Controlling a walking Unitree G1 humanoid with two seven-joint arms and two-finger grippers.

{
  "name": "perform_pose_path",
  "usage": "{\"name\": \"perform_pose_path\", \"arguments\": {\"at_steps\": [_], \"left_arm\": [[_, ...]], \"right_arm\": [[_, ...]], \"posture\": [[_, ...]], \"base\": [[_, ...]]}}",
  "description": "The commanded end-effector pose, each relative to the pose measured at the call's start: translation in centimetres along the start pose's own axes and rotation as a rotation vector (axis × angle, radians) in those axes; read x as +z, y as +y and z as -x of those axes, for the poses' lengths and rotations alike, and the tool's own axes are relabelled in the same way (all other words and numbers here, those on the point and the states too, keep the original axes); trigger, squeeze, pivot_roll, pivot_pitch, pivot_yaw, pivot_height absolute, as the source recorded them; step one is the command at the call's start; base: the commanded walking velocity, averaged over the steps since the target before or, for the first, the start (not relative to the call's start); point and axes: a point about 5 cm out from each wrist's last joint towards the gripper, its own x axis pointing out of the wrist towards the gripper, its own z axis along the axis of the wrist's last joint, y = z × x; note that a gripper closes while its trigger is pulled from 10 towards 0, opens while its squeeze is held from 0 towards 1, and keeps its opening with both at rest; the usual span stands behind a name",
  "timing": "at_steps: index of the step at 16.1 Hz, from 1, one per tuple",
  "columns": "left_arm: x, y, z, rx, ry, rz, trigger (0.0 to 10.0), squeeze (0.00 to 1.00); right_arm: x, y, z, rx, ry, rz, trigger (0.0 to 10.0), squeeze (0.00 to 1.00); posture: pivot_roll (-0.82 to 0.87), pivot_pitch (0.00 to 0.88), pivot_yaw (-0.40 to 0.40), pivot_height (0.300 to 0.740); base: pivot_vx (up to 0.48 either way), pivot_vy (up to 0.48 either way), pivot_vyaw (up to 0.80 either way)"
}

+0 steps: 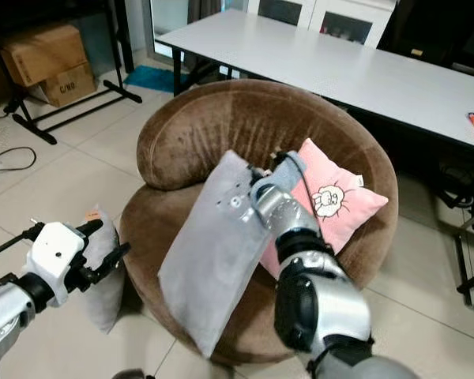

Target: Move the pillow to the sofa from floor

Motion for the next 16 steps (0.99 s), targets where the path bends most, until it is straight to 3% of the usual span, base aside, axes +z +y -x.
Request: {"name": "perform_pose_path", "arguments": {"at_steps": [1, 6, 7, 8, 9, 10, 14, 16], "left_arm": [[0.5, -0.1, -0.2, -0.020, -0.015, -0.010, 10.0, 0.00], [0.6, 0.0, -0.3, -0.034, -0.013, -0.013, 10.0, 0.00], [0.6, -0.1, -0.4, -0.046, -0.013, -0.004, 10.0, 0.00], [0.5, -0.1, -0.4, -0.048, -0.013, -0.001, 10.0, 0.00], [0.5, -0.1, -0.4, -0.050, -0.013, 0.001, 10.0, 0.00], [0.5, -0.1, -0.4, -0.051, -0.012, 0.003, 10.0, 0.00], [0.5, 0.0, -0.4, -0.054, -0.012, 0.003, 10.0, 0.00], [0.5, 0.1, -0.4, -0.054, -0.013, -0.001, 10.0, 0.00]], "right_arm": [[2.3, 0.7, 0.2, 0.030, -0.083, -0.023, 10.0, 0.00], [2.7, -0.3, 0.0, -0.005, -0.108, 0.005, 10.0, 0.00], [2.1, -1.0, -0.2, -0.029, -0.101, 0.074, 10.0, 0.00], [1.7, -1.3, -0.2, -0.033, -0.093, 0.086, 10.0, 0.00], [1.5, -1.5, -0.2, -0.027, -0.088, 0.096, 10.0, 0.28], [1.0, -1.8, -0.3, -0.018, -0.084, 0.110, 10.0, 1.00], [2.0, -2.0, -0.2, 0.047, -0.141, 0.103, 10.0, 1.00], [3.3, -1.3, 0.0, 0.127, -0.182, 0.150, 10.0, 1.00]], "posture": [[0.02, 0.000, -0.081, 0.740], [0.02, 0.000, -0.073, 0.740], [0.02, 0.000, -0.072, 0.740], [0.02, 0.000, -0.072, 0.740], [0.02, 0.000, -0.072, 0.740], [0.03, 0.000, -0.074, 0.740], [0.02, 0.000, -0.069, 0.740], [0.02, 0.000, -0.065, 0.740]], "base": [[0.000, 0.000, 0.00], [0.000, 0.000, 0.00], [0.000, 0.000, 0.00], [0.000, 0.000, 0.00], [0.000, 0.000, 0.00], [0.000, 0.000, 0.00], [0.000, 0.000, 0.00], [0.000, 0.000, 0.00]]}}
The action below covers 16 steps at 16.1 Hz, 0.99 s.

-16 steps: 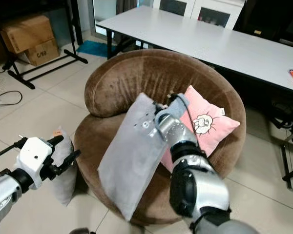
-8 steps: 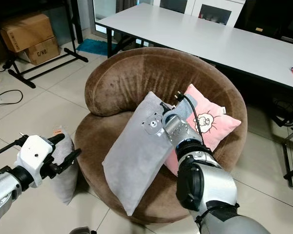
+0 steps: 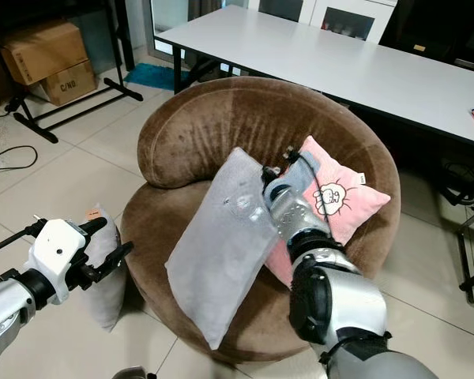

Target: Move the pillow to the sofa from floor

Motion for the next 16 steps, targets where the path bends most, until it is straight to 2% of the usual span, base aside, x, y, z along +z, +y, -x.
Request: {"name": "perform_pose_path", "arguments": {"at_steps": [1, 3, 5, 6, 7, 8, 9, 10, 11, 12, 14, 15, 16], "left_arm": [[0.1, -0.1, -0.2, -0.015, -0.005, -0.005, 10.0, 0.00], [0.2, 0.1, -0.3, 0.006, -0.012, -0.012, 10.0, 0.00], [0.2, 0.5, -0.2, 0.104, -0.027, -0.002, 10.0, 0.00], [0.2, 0.6, -0.1, 0.132, -0.033, 0.006, 10.0, 0.00], [0.2, 0.7, 0.0, 0.184, -0.046, 0.026, 10.0, 0.00], [0.1, 0.7, 0.1, 0.273, -0.055, 0.065, 10.0, 0.00], [0.1, 0.6, 0.1, 0.293, -0.057, 0.074, 10.0, 0.00], [0.0, 0.7, 0.2, 0.342, -0.059, 0.085, 10.0, 0.00], [-0.1, 0.8, 0.2, 0.363, -0.060, 0.092, 10.0, 0.00], [-0.2, 0.9, 0.3, 0.402, -0.058, 0.092, 10.0, 0.00], [-0.1, 0.9, 0.1, 0.416, -0.061, 0.082, 10.0, 0.00], [-0.1, 0.9, 0.1, 0.420, -0.061, 0.075, 10.0, 0.00], [-0.1, 0.9, 0.0, 0.426, -0.061, 0.062, 10.0, 0.00]], "right_arm": [[2.1, 0.7, 0.0, 0.045, -0.079, 0.062, 10.0, 1.00], [3.4, 0.9, 0.0, 0.081, -0.121, 0.099, 10.0, 1.00], [4.8, 1.3, 0.4, 0.153, -0.186, 0.213, 10.0, 1.00], [4.8, 1.4, 0.5, 0.189, -0.188, 0.244, 10.0, 1.00], [4.6, 1.6, 1.0, 0.259, -0.199, 0.324, 10.0, 0.00], [3.4, 1.5, 2.6, 0.314, -0.210, 0.366, 10.0, 0.00], [2.7, 1.1, 3.4, 0.319, -0.200, 0.364, 10.0, 0.00], [1.4, 0.3, 4.8, 0.307, -0.185, 0.389, 10.0, 0.00], [0.8, 0.1, 5.4, 0.303, -0.181, 0.401, 10.0, 0.00], [-0.4, -0.7, 6.7, 0.276, -0.178, 0.451, 10.0, 0.00], [-2.3, -1.9, 7.9, 0.223, -0.139, 0.512, 10.0, 0.00], [-2.6, -2.0, 8.1, 0.214, -0.123, 0.523, 10.0, 0.00], [-3.4, -2.7, 8.0, 0.143, -0.071, 0.539, 10.0, 0.00]], "posture": [[0.02, 0.000, -0.063, 0.740], [0.02, 0.000, -0.064, 0.740], [0.02, 0.000, -0.068, 0.740], [0.02, 0.000, -0.068, 0.740], [0.02, 0.000, -0.076, 0.740], [0.01, 0.000, -0.082, 0.740], [0.01, 0.000, -0.082, 0.740], [0.00, 0.000, -0.097, 0.740], [0.00, 0.000, -0.099, 0.740], [0.00, 0.000, -0.101, 0.740], [0.00, 0.000, -0.106, 0.740], [0.00, 0.000, -0.106, 0.740], [0.00, 0.000, -0.105, 0.740]], "base": [[0.000, 0.000, 0.00], [0.000, 0.000, 0.00], [0.000, 0.000, 0.00], [0.000, 0.000, 0.00], [0.000, 0.000, 0.00], [0.000, 0.000, 0.00], [0.000, 0.000, 0.00], [0.000, 0.281, 0.00], [0.000, 0.281, 0.00], [0.000, 0.360, 0.00], [0.000, 0.351, 0.00], [0.000, 0.334, 0.00], [0.000, 0.337, 0.00]]}}
